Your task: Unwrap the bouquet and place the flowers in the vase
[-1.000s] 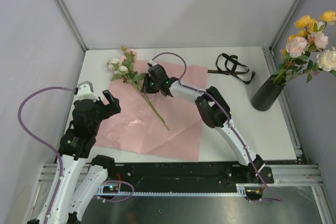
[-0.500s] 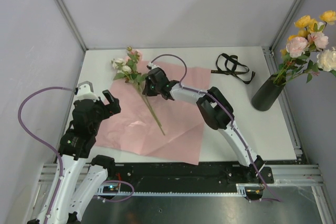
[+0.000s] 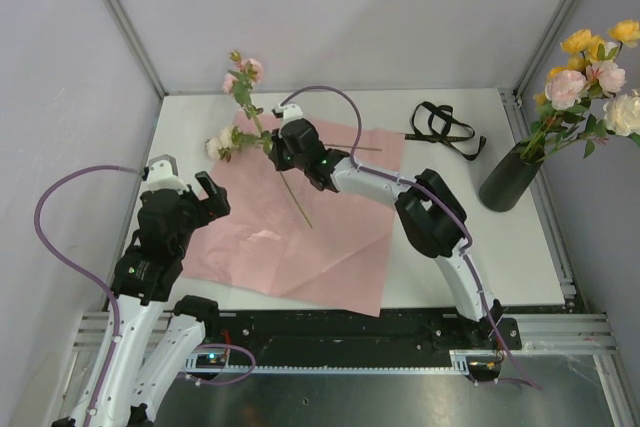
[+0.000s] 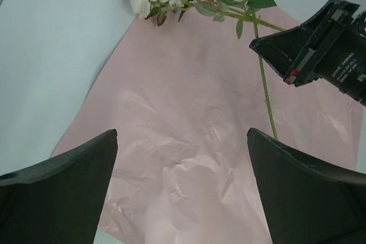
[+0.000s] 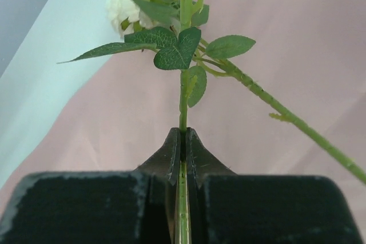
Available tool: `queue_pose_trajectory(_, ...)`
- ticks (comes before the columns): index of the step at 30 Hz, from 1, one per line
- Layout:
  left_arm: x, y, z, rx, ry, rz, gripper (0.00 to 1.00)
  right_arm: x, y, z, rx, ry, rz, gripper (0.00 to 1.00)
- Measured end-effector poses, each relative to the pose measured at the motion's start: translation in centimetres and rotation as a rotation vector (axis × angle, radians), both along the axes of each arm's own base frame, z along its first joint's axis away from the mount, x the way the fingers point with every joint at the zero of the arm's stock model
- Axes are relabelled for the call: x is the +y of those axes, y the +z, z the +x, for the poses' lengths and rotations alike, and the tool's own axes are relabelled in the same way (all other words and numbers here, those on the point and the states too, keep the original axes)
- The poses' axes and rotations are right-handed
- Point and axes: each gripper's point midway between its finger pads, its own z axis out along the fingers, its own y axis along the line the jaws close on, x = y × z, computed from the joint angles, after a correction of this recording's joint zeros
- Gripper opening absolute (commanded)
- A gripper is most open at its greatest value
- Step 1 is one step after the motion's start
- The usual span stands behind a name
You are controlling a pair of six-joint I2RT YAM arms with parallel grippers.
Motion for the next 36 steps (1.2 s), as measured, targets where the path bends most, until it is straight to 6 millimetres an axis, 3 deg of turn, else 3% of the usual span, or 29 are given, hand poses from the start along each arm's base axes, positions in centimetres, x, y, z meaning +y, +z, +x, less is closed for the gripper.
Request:
queue_pose_trajectory(7,0.0,0.0,0.0,0.0,0.0,0.0,1.0,-0.9,-1.1,-0.8,-0.02,-0.009,-0.043,0.0)
queue_pose_trajectory(16,0.0,0.0,0.0,0.0,0.0,0.0,1.0,-2.5,-2.0,-3.4,0.118,-0.05,0.015,0.0)
queue_pose_trajectory(20,0.0,-0.1,0.1,0.007,0.0,0.001,1.0,-3.6,-3.0,-3.7,0.064,-0.086,-0.111,0.0)
queue_pose_trajectory(24,-0.4,-0.7,0.4,0.032,-0.002,-0.02,0.98,-3.2,-2.9,-4.6,0.014,-0.064,-0.18,0.0)
queue_pose_trajectory(27,-1.5,-1.8,0.9,0.086,-0.02,-0.071,0.95,-2.0,-2.6,-6.1,0.091,-0.018,-0.08,0.0)
queue_pose_trajectory(29,-2.1,-2.8,1.3,0.132,-0.024,-0.119,0.94,-2.3,-2.2,-6.9,0.182,-0.006,0.039,0.0)
queue_pose_trajectory(34,-2.9,-5.4,2.6,0.259,0.008,-0.28,0.92,-4.5,-0.8,-5.9,0.321,-0.057,0.227,0.0)
queue_pose_trajectory(36,-3.1,-6.3,3.4,0.291,0.026,-0.35,0.91,-4.6,0.1,-5.7,0.33,-0.062,0.266,0.0)
